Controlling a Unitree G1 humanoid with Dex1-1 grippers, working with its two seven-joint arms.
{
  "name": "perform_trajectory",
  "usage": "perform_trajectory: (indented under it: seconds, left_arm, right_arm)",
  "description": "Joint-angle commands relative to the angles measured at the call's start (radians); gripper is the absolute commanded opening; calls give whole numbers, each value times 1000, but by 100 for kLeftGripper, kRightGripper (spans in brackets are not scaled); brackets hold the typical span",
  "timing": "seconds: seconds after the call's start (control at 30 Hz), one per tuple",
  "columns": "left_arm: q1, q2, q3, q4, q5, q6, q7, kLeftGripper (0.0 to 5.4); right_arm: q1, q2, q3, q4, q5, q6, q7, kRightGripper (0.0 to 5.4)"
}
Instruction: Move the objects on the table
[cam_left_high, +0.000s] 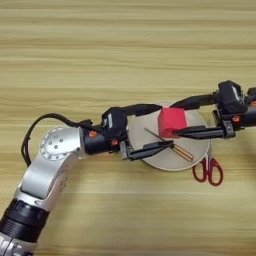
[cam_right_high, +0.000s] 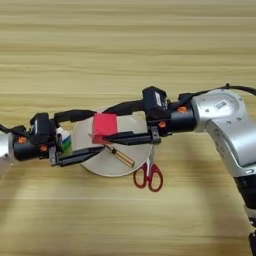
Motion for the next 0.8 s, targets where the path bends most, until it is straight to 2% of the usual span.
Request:
perform_trajectory:
  seconds: [0.03, 0.37, 0.8]
  left_arm:
    - [-4, 9, 1, -18, 0, 2, -7, 333]
    - [0, 11, 1, -25, -2, 2, -7, 241]
    - [3, 14, 4, -28, -2, 2, -6, 236]
  right_arm:
    - [-15, 2, 8, -15, -1, 1, -6, 232]
    - [-11, 3, 17, -18, -3, 0, -10, 232]
    - [-11, 6, 19, -15, -1, -3, -12, 232]
